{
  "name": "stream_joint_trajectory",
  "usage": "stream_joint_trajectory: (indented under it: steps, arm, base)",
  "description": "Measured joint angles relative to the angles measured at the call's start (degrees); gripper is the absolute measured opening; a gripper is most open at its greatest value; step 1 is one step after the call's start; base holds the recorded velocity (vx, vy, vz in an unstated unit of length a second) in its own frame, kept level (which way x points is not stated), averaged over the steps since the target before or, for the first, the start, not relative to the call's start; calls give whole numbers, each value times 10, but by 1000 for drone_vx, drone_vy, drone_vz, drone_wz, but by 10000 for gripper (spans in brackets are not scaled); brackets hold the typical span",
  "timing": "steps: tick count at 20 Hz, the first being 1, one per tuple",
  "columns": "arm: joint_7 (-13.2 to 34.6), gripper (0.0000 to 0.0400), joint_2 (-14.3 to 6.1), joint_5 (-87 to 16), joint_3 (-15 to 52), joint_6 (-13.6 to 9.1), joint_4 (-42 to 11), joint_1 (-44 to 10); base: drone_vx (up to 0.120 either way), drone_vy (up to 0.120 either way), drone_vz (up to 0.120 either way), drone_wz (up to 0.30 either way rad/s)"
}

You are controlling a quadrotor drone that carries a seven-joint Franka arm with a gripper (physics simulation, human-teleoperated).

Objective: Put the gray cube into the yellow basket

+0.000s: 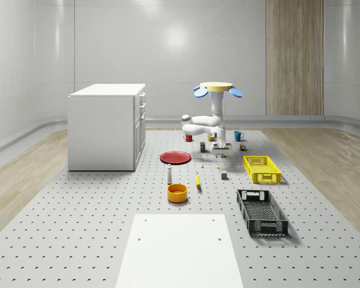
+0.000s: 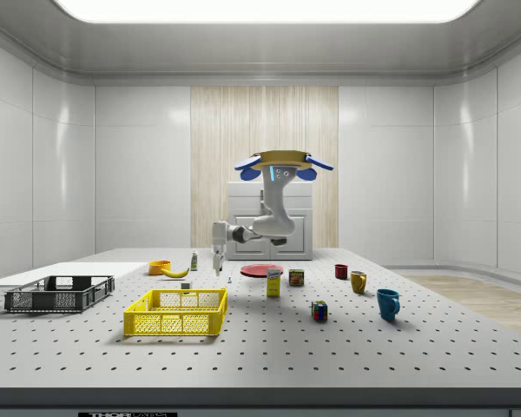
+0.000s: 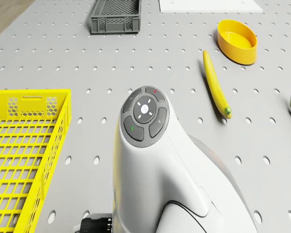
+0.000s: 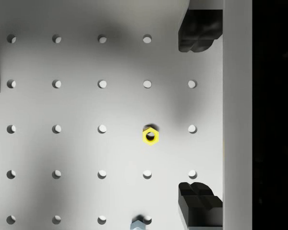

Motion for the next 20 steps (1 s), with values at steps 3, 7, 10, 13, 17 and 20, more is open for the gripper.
stream_joint_trajectory:
  steps: [3,7,10,13,17,20]
  arm:
    - [1,400,-4,2,1,3,0,-1]
    - [2,400,-8,3,1,8,0,-2]
    - [2,400,-12,5,2,11,1,-3]
    - [3,400,-15,6,2,14,1,-3]
    - [3,400,-19,8,3,18,1,-4]
    - [4,400,-22,9,4,20,1,-5]
  base:
    - [120,0,0,0]
    - [120,0,-60,0]
    - [120,0,0,0]
    - [120,0,0,0]
    - [120,0,0,0]
    - [120,0,0,0]
